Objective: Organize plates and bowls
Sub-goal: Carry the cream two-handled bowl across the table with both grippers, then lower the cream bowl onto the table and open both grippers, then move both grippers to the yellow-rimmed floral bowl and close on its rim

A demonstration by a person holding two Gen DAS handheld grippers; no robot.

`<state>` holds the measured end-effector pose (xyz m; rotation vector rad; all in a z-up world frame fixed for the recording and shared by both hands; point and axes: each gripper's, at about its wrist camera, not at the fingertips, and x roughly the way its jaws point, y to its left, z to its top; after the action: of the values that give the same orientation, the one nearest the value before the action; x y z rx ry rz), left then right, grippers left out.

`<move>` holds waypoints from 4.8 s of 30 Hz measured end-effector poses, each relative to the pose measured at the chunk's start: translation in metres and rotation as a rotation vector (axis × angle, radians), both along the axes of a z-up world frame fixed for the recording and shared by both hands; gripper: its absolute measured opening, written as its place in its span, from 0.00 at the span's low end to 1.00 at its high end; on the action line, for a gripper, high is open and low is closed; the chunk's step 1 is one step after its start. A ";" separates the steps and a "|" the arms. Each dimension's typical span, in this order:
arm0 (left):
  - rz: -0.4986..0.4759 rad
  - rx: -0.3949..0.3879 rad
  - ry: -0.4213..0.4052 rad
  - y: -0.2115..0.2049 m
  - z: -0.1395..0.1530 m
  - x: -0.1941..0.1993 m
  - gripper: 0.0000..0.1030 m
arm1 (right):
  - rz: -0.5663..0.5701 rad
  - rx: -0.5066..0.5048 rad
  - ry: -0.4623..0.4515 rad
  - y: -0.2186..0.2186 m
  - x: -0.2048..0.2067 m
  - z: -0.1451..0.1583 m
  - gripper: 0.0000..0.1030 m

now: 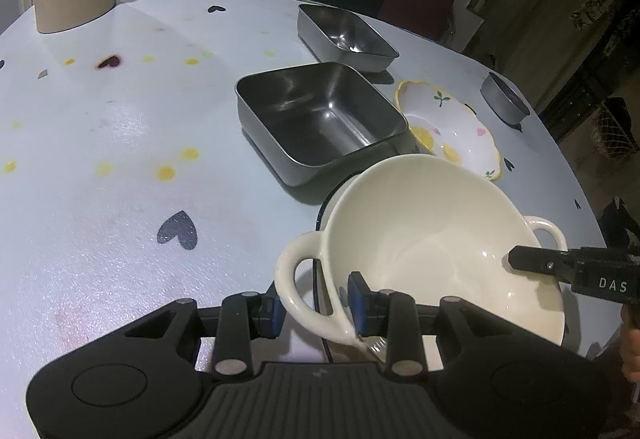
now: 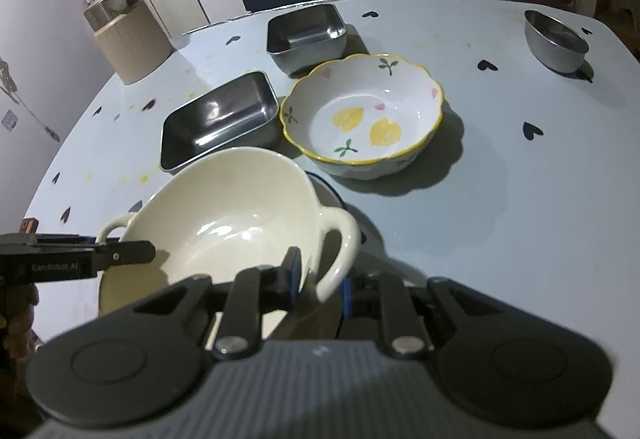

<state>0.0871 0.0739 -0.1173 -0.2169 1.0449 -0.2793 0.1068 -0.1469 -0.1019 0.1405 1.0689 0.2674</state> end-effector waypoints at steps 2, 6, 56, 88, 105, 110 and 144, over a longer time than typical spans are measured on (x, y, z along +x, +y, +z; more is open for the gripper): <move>0.000 0.000 0.000 0.000 0.000 0.000 0.33 | 0.002 -0.002 0.003 0.000 -0.001 0.000 0.24; -0.003 0.007 -0.001 0.000 -0.001 0.000 0.33 | 0.007 -0.005 0.010 0.000 -0.001 -0.002 0.24; -0.061 0.113 -0.010 -0.010 0.005 -0.002 0.40 | 0.049 0.064 0.112 -0.001 0.003 -0.014 0.29; -0.062 0.081 0.002 -0.006 0.008 0.001 0.36 | -0.061 0.108 0.092 -0.027 0.002 0.003 0.24; -0.091 0.084 0.018 -0.010 0.006 -0.001 0.35 | -0.057 0.076 0.076 -0.029 -0.005 0.003 0.15; -0.088 0.077 0.017 -0.009 0.009 -0.001 0.42 | -0.053 0.074 0.079 -0.030 -0.006 0.003 0.15; -0.155 0.059 -0.374 -0.095 0.097 0.102 0.91 | -0.221 0.146 -0.192 -0.102 0.070 0.050 1.00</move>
<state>0.1892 -0.0216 -0.0198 -0.0271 0.6988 -0.4114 0.1767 -0.2492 -0.0520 0.3544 0.8350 0.1552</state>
